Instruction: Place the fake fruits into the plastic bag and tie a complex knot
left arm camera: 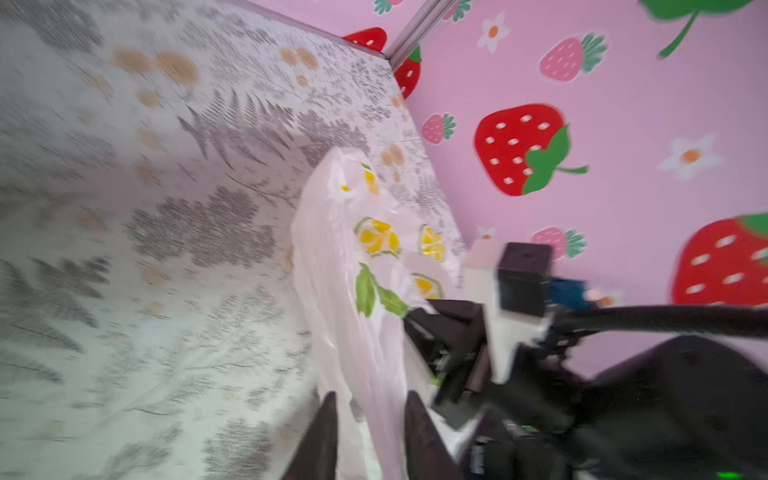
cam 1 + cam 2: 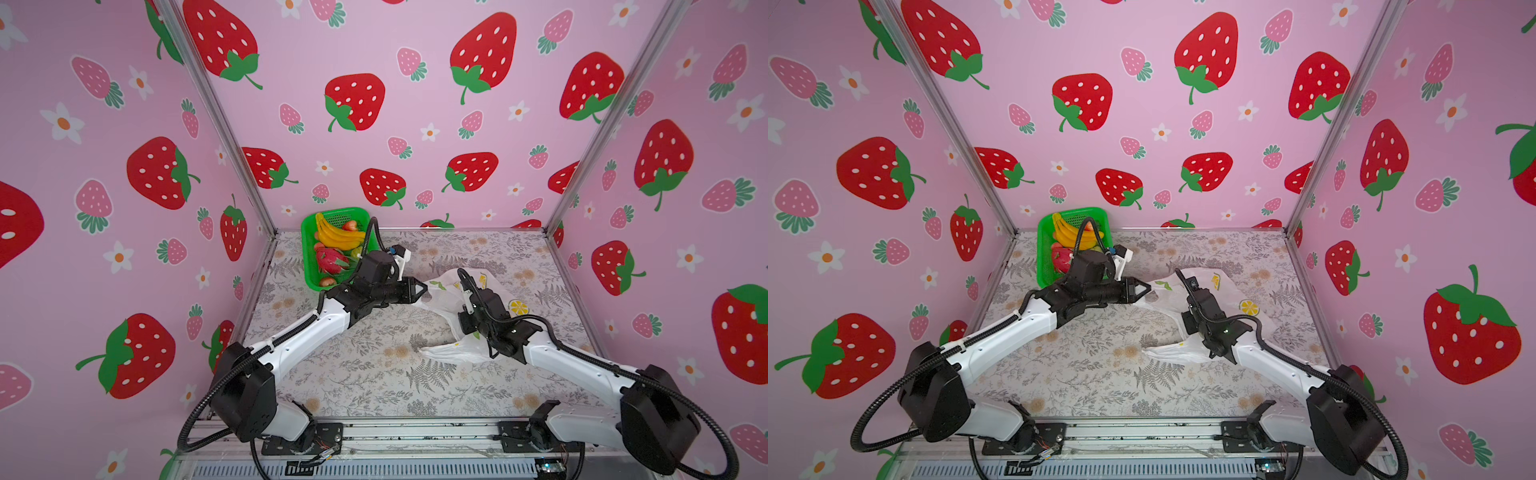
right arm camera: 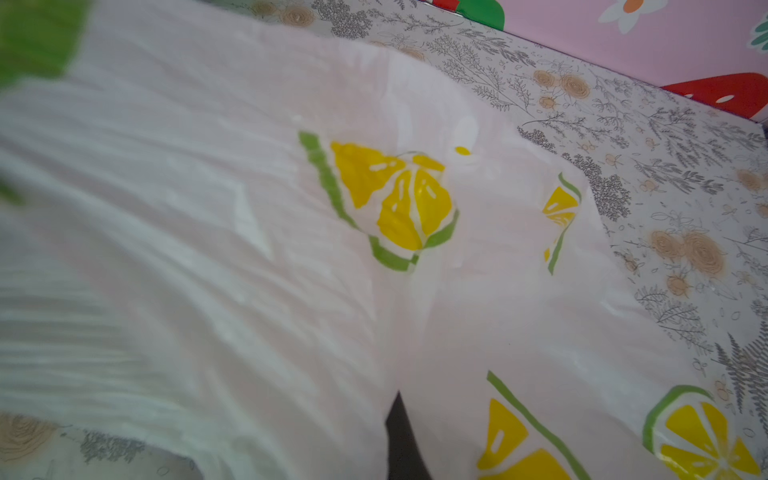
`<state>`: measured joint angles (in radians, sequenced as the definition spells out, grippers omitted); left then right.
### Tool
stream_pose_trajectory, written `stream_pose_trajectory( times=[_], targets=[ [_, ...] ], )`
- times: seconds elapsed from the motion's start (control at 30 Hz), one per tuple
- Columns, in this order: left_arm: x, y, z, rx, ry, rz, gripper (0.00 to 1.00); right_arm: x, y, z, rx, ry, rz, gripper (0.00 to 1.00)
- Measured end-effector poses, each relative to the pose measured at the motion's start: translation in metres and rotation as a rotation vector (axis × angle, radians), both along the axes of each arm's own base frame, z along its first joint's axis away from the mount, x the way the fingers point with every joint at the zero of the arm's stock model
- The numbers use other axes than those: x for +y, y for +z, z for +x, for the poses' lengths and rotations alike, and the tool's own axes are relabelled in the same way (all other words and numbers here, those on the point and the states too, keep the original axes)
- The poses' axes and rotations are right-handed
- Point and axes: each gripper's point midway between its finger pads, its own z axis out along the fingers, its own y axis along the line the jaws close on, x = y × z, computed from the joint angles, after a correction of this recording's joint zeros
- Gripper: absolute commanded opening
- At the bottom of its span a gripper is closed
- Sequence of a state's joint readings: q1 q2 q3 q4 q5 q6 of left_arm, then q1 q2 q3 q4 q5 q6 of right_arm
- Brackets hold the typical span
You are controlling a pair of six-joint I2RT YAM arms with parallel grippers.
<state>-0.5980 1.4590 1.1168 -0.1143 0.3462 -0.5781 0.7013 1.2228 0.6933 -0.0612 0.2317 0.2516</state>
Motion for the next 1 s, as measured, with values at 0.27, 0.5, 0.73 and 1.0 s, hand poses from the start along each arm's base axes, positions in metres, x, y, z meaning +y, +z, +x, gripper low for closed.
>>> stream_pose_trajectory(
  times=[0.27, 0.5, 0.73, 1.0],
  targets=[
    [0.079, -0.025, -0.002, 0.023, 0.195, -0.028, 0.8, -0.014, 0.047, 0.013, 0.089, -0.046, 0.491, 0.0],
    [0.084, -0.016, -0.038, -0.042, 0.211, -0.142, 0.81, 0.003, 0.055, 0.004, 0.205, -0.02, 0.767, 0.0],
    [0.049, -0.079, -0.07, 0.092, 0.142, -0.111, 0.81, 0.01, 0.071, 0.004, 0.225, -0.029, 0.965, 0.0],
    [0.011, -0.079, -0.067, 0.087, 0.068, -0.14, 0.81, 0.016, 0.088, 0.004, 0.221, -0.019, 1.056, 0.0]
  ],
)
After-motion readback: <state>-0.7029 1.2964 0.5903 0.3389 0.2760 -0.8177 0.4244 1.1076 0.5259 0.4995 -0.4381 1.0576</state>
